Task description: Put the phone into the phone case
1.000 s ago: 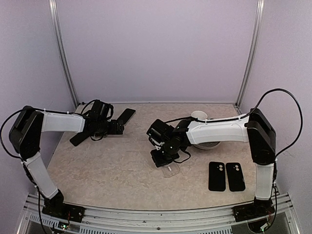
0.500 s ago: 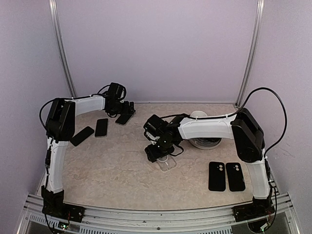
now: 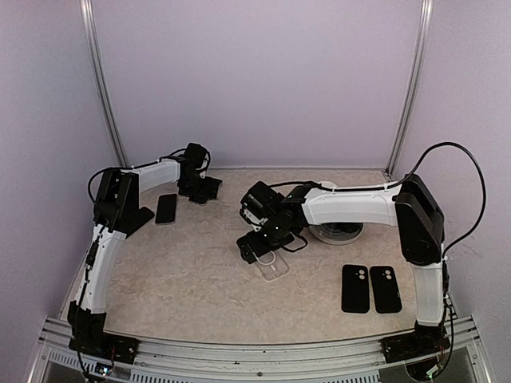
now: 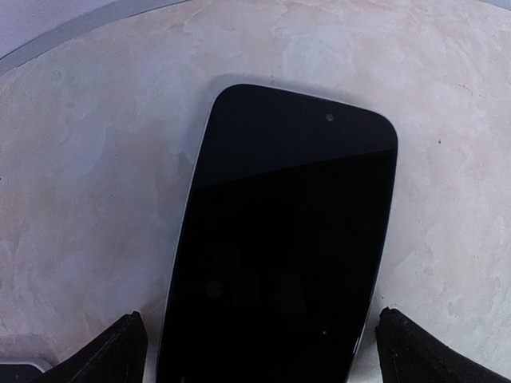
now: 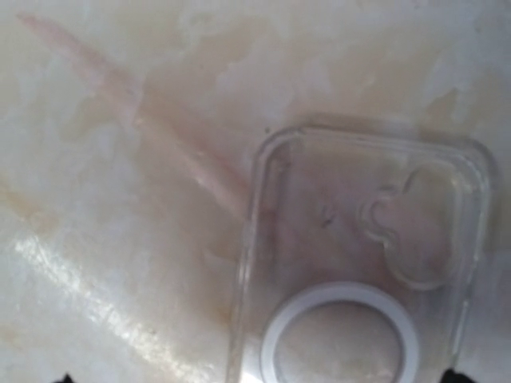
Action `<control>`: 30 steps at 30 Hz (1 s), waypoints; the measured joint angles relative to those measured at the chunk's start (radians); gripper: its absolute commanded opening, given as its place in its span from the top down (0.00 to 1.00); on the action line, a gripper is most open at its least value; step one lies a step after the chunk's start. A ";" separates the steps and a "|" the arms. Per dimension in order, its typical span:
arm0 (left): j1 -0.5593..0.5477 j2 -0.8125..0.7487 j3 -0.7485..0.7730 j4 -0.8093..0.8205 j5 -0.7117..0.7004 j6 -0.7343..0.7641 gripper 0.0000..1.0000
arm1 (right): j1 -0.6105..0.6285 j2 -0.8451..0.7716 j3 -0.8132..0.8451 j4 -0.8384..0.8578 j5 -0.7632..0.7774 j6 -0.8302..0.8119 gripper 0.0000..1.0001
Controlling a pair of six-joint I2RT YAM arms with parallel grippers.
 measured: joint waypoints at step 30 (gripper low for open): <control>-0.224 -0.442 -0.736 0.166 -0.001 -0.052 0.34 | -0.007 -0.177 -0.185 0.038 0.099 -0.024 0.01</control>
